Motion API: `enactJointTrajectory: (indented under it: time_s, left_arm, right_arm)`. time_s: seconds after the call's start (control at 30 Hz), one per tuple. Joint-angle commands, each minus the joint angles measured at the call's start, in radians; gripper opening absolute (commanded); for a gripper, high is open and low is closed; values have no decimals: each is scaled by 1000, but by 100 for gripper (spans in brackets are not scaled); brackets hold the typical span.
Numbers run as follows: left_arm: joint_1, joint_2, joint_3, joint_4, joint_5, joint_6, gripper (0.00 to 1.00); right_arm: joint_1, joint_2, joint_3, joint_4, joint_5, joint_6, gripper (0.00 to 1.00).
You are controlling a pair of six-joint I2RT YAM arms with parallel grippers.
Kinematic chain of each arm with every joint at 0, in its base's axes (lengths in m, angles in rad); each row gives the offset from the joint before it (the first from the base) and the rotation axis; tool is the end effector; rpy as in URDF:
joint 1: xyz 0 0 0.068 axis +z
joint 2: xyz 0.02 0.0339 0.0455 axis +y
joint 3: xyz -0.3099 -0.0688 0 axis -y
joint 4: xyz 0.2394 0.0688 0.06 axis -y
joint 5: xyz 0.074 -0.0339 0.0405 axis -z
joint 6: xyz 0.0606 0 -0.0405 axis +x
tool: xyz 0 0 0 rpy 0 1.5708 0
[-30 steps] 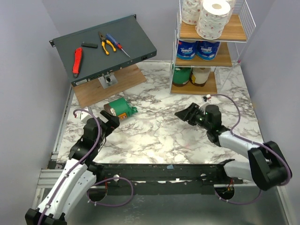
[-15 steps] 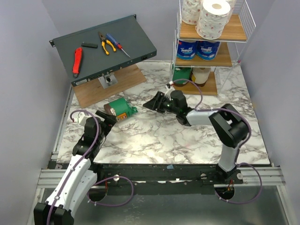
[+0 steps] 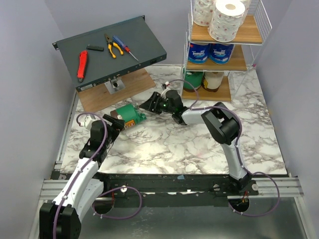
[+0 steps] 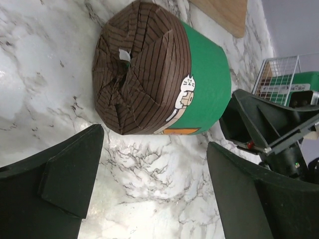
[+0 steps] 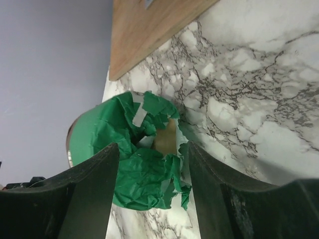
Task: Place and organize the paper towels onto the shelf
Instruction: Move the paper towel to the center of the board.
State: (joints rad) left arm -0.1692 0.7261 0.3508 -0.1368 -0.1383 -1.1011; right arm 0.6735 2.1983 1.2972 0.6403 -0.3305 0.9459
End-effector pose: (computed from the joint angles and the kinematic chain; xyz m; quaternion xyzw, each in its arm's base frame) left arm 0.1491 -0.0170 0.2217 -0.4180 0.7536 -0.2509 0.4409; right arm 0.3977 0.3425 0.1801 0.0069 0.7886 0.5250 0.3200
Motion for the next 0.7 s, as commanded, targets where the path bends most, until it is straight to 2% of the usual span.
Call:
enactJointTrajectory:
  time_s: [0.0,0.2,0.33,0.5,0.67]
  left_arm:
    - [7,43,9,55,86,1,87]
    - [7,85,2,89,156,19,85]
    - [7,120,-1,123,216,42,84]
    - [-13,187,3,193,319,69,83]
    - [-102,247,22,247,392,112,82]
  right_arm:
    - [34,61,58,-29,-54,7,61]
    - [42,74,53,-22,-138,24,59]
    - [51,36,-16,4,-173,20,57]
    - [54,-54,-165,33,-178,15,57]
    - [54,-186,-363,70,-149,18,57]
